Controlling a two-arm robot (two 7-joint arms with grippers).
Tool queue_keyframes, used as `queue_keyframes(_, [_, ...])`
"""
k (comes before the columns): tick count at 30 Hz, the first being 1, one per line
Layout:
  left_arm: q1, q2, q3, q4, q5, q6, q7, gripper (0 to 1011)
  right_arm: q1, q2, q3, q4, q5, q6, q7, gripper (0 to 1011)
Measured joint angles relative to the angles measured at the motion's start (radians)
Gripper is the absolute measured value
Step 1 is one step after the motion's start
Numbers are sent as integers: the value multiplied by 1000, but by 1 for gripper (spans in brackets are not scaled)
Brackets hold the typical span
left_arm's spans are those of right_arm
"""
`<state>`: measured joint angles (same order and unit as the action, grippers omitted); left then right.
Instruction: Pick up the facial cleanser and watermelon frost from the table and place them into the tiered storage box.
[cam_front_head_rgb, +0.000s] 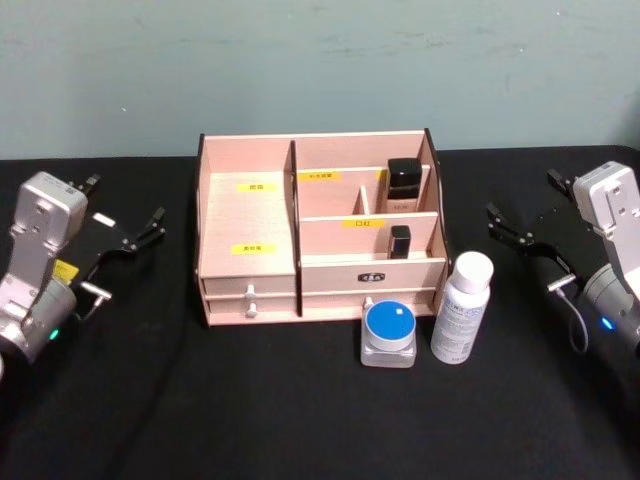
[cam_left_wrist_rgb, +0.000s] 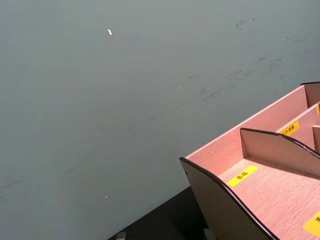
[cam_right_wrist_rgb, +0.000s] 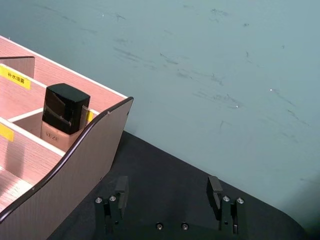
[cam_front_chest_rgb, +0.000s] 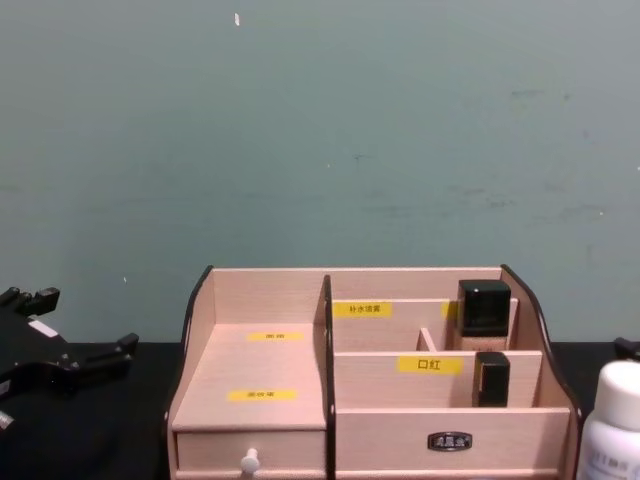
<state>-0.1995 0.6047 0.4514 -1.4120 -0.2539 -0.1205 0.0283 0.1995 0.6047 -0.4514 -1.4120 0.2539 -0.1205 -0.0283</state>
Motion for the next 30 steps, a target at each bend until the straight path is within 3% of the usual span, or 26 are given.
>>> queue_keyframes(30, [0,0,0,0,0,0,0,1001,-2,-3,6,0,3,1,5,1002])
